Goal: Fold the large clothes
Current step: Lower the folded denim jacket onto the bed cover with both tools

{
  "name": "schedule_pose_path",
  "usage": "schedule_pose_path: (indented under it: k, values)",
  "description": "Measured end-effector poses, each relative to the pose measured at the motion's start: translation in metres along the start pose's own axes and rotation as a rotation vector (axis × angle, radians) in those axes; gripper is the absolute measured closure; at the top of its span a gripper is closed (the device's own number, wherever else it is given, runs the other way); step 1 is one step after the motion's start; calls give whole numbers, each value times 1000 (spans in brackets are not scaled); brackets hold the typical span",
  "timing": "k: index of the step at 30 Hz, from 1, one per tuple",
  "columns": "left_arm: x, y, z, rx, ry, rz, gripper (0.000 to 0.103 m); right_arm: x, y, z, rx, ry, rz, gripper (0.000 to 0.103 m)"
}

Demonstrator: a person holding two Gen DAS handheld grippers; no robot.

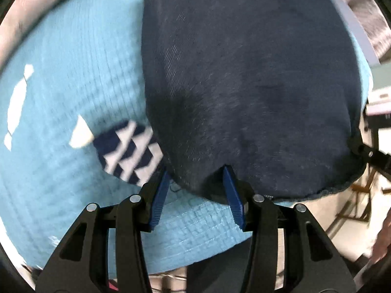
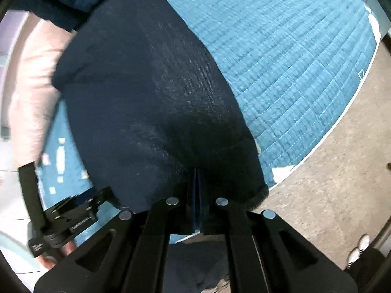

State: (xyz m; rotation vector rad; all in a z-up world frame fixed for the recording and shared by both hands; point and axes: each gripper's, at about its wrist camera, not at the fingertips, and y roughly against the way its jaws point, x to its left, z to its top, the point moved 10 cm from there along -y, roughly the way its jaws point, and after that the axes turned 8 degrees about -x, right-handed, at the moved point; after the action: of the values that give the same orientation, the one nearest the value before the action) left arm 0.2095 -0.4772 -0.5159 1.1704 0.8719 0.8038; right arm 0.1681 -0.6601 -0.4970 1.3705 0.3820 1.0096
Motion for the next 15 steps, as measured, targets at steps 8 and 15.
schedule_pose_path:
  k: [8,15]
  values:
    - [2,-15,3,-28,-5,26,46,-3,-11,-4,-45,-90,64,103]
    - [8,-7,-3,-33,-39,71,37,-1,-4,-3,-58,-68,24,101]
